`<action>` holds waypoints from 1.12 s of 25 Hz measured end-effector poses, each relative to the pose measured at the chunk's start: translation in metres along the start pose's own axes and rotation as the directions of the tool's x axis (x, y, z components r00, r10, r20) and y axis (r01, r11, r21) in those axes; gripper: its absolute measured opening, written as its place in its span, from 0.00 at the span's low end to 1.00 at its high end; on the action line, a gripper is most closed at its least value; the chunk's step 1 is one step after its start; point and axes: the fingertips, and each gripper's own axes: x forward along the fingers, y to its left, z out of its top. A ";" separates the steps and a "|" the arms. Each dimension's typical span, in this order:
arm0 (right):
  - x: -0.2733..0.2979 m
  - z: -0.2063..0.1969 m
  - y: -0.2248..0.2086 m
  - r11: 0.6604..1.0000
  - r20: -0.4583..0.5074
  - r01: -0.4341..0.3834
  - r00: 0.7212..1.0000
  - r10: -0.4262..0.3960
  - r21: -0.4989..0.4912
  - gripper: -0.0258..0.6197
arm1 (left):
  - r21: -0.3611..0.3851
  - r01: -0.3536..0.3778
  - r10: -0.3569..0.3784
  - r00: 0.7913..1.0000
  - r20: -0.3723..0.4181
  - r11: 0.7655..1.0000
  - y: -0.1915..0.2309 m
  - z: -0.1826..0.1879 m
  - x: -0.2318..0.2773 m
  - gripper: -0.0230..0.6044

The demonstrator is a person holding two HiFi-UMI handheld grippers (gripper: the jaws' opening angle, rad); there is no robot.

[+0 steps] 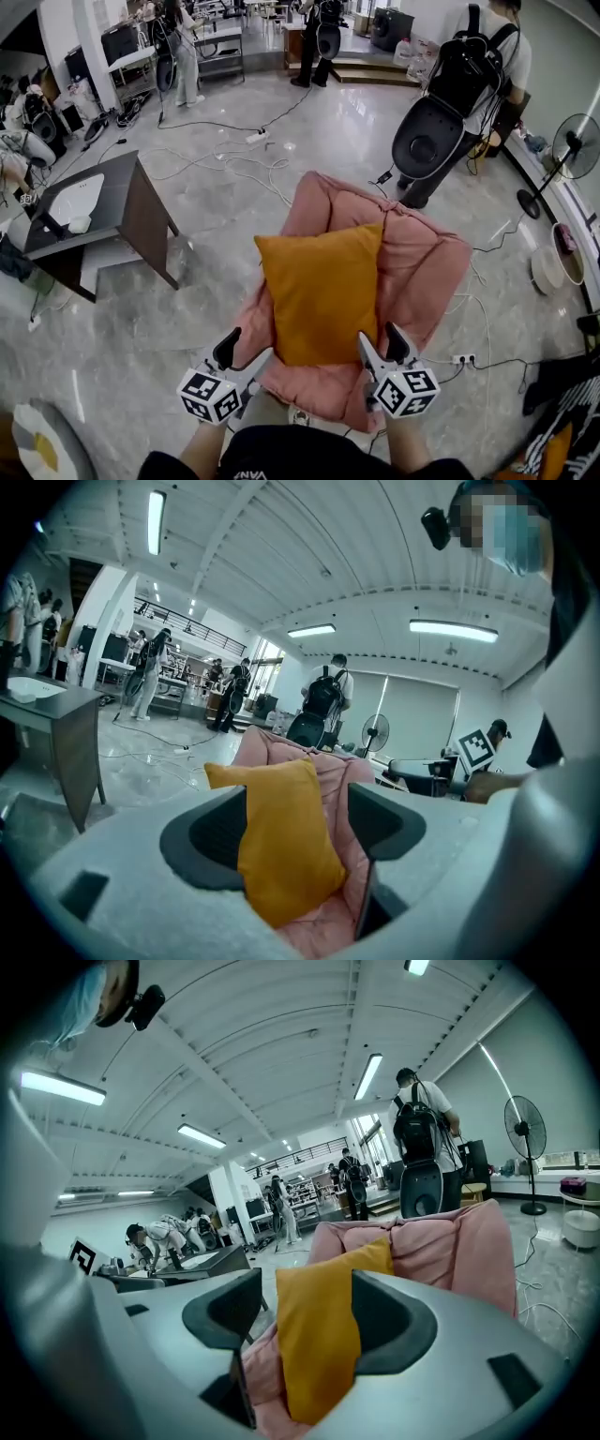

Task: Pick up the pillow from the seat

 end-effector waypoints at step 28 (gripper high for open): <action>0.221 -0.012 -0.131 0.961 -0.129 0.277 0.953 -0.275 -0.001 0.47 | -0.152 0.067 -0.102 0.966 -0.239 0.986 0.171 -0.045 0.219 0.58</action>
